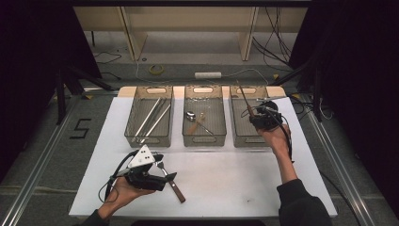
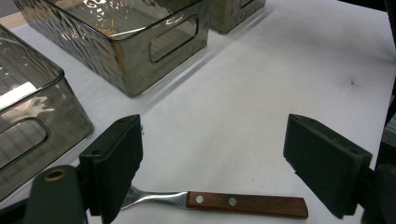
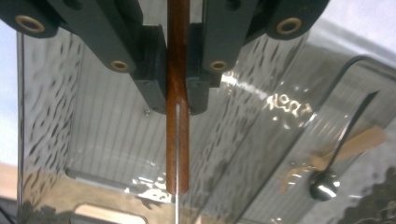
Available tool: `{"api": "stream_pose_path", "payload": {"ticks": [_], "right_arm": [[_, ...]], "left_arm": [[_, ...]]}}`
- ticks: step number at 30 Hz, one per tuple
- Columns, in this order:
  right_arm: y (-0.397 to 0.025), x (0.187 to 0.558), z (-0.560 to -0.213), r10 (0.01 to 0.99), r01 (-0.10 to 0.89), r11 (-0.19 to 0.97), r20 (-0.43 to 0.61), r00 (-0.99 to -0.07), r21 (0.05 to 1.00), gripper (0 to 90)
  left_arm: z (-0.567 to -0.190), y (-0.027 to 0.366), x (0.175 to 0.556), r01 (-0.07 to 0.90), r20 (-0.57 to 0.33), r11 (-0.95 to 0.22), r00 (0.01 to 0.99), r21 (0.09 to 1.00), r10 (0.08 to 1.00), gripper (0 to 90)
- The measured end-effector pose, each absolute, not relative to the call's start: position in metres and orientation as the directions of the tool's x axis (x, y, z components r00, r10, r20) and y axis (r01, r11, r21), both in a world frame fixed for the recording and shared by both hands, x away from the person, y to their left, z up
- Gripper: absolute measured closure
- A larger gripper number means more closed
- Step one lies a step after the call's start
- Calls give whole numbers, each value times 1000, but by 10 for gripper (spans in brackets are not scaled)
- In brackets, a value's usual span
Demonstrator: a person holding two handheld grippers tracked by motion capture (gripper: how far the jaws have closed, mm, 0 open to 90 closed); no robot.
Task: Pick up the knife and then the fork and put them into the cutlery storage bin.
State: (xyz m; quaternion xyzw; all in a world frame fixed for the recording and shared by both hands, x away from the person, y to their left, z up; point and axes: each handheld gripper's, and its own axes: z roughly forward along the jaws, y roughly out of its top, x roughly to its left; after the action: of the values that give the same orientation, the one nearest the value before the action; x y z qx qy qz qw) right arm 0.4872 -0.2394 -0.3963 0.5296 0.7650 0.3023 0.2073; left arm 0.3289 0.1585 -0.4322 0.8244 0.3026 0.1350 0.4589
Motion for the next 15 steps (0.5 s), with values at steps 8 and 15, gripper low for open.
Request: {"api": "stream_pose_path", "payload": {"ticks": [8,15], "right_arm": [[-237,495,-406,951,724,220,21,-308,653,813],[-234,496,-410,955,733,206,32,-296,648,810]], "left_arm": [[-432,159,329,377,-54,-400,781,836,622,190],[-431,160,329,374,-54,-394,779,840,625,190]]}}
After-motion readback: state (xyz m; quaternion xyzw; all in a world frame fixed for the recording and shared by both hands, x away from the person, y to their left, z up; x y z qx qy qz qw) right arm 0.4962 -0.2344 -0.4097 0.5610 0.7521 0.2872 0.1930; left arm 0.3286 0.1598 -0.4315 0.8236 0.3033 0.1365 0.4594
